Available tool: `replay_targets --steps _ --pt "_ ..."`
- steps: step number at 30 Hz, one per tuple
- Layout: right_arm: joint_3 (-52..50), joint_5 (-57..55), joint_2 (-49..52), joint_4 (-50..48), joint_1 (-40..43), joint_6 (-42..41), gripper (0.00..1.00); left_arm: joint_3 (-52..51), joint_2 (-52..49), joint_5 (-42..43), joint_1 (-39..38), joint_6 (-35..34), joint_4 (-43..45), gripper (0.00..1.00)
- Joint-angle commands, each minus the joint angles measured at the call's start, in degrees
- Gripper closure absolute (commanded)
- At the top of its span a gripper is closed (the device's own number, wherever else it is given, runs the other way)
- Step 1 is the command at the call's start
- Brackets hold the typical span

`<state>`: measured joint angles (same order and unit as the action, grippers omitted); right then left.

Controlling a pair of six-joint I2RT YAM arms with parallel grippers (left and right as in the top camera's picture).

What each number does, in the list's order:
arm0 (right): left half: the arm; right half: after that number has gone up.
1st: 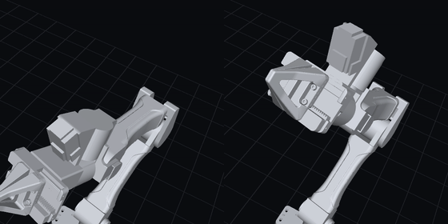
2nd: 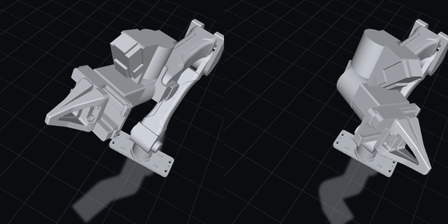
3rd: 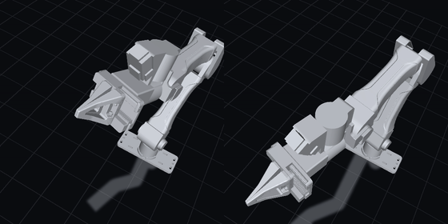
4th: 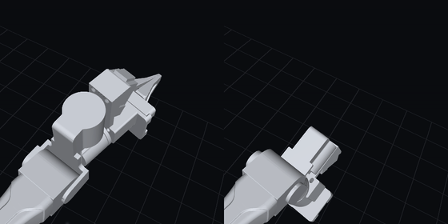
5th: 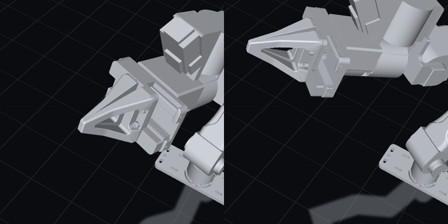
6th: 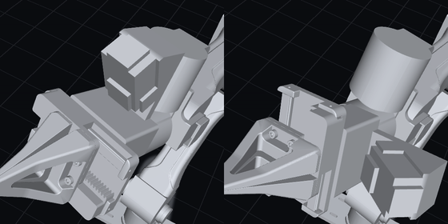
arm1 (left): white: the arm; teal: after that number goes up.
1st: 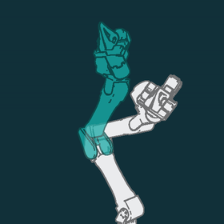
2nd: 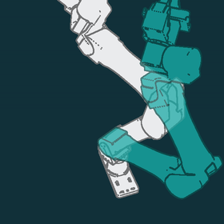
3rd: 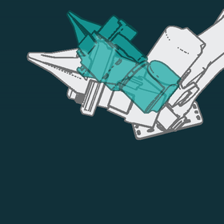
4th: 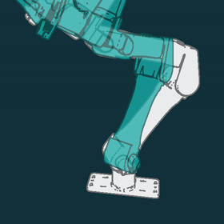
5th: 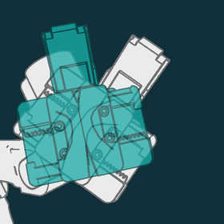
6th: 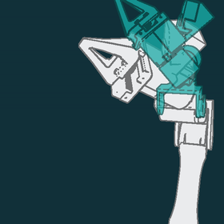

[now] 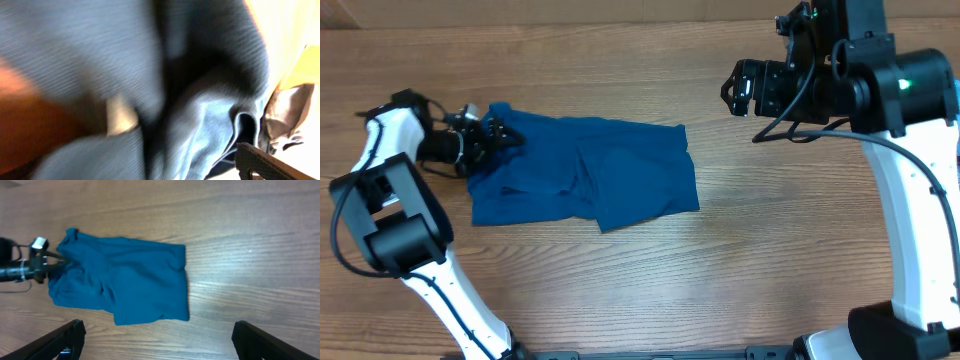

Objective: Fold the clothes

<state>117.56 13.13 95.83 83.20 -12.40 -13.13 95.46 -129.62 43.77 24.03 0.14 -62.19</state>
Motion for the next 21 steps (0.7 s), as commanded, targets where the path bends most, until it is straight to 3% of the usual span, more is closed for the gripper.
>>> replay_targets --steps 1,4,10,15,20,21 --pt "-1.1 -0.4 3.3 -0.1 0.3 -0.6 0.02 -0.8 7.5 -2.7 3.4 1.1 -1.8 0.00" --pt "-1.3 -0.4 4.6 -0.3 0.3 -0.6 0.02 -0.8 12.8 -8.5 5.0 1.1 -3.2 0.00" --pt "-1.7 -0.1 7.5 -1.5 1.7 -0.5 0.00 -0.8 22.8 -7.7 6.0 1.2 -5.2 0.00" --pt "-2.2 0.0 11.8 -1.1 2.1 0.4 0.00 -0.8 32.8 -1.1 4.7 4.2 -5.2 0.00" --pt "-2.2 0.2 17.4 -1.4 2.2 4.5 0.00 -0.8 46.6 0.5 3.6 5.6 -4.9 0.00" --pt "-2.2 2.1 19.7 -1.1 2.3 6.8 0.00 -0.8 52.1 -2.4 3.6 5.6 -4.9 0.00"
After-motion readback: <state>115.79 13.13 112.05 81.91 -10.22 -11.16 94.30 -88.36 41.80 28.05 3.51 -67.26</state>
